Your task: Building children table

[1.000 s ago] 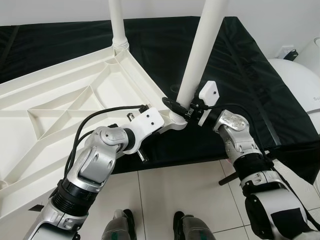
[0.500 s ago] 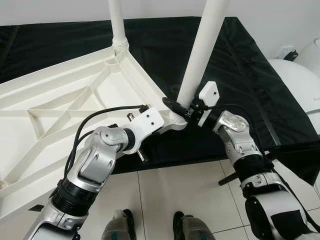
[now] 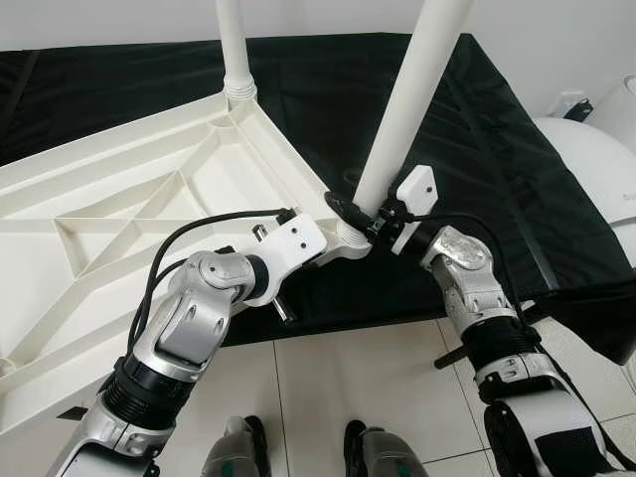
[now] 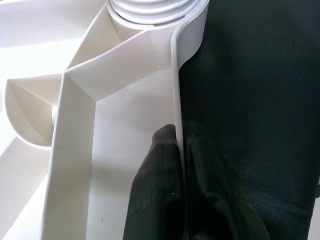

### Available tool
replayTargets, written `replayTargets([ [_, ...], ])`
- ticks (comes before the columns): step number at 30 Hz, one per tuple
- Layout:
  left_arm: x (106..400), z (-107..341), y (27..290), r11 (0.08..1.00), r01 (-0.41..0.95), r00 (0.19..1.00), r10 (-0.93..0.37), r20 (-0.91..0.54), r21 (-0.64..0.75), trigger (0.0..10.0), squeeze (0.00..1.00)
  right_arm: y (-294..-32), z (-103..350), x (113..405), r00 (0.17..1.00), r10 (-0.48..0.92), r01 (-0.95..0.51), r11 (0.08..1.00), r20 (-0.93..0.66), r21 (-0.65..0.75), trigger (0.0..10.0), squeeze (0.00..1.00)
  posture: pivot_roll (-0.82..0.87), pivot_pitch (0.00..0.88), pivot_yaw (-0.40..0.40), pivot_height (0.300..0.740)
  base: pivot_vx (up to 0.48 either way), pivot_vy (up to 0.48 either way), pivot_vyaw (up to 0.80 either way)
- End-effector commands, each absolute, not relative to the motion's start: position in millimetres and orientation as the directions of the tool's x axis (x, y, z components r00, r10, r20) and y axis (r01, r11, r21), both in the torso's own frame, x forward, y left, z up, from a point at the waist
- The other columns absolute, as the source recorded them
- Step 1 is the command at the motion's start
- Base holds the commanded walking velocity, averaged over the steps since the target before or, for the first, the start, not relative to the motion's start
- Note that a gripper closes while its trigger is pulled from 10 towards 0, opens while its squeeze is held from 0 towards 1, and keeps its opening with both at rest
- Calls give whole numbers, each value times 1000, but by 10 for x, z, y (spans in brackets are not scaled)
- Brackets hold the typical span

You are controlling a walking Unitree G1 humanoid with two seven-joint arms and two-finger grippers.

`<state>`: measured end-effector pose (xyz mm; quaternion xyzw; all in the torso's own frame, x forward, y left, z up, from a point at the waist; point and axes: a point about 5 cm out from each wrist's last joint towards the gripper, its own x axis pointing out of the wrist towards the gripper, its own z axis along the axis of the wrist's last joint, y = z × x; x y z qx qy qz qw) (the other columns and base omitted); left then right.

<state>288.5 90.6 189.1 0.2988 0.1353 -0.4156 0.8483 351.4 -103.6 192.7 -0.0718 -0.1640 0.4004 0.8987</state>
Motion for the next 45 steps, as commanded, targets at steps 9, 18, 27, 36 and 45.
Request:
replayTargets([
  [9, 2900, 1992, 883, 507, 729, 681, -599, -421, 459, 10000, 0, -1079, 1627, 3495, 711, 690, -666, 723, 136, -185, 10000, 0, -76, 210, -31, 740, 0, 0, 0],
  [18, 2898, 1992, 869, 511, 729, 682, -601, -417, 455, 10000, 0, -1013, 1654, 3451, 741, 651, -623, 757, 164, -196, 10000, 0, -80, 213, -37, 740, 0, 0, 0],
  [27, 2894, 1990, 864, 512, 729, 682, -602, -416, 454, 10000, 0, -971, 1671, 3426, 763, 619, -591, 784, 186, -189, 10000, 0, -80, 213, -37, 740, 0, 0, 0],
  [36, 2891, 1986, 844, 511, 730, 680, -605, -414, 453, 10000, 0, -929, 1720, 3418, 797, 564, -536, 825, 216, -178, 10000, 0, -80, 201, -43, 740, 0, 0, 0],
  [45, 2890, 1987, 837, 514, 729, 682, -606, -411, 453, 10000, 0, -899, 1744, 3422, 825, 516, -489, 857, 232, -164, 10000, 0, -79, 193, -45, 740, 0, 0, 0],
])
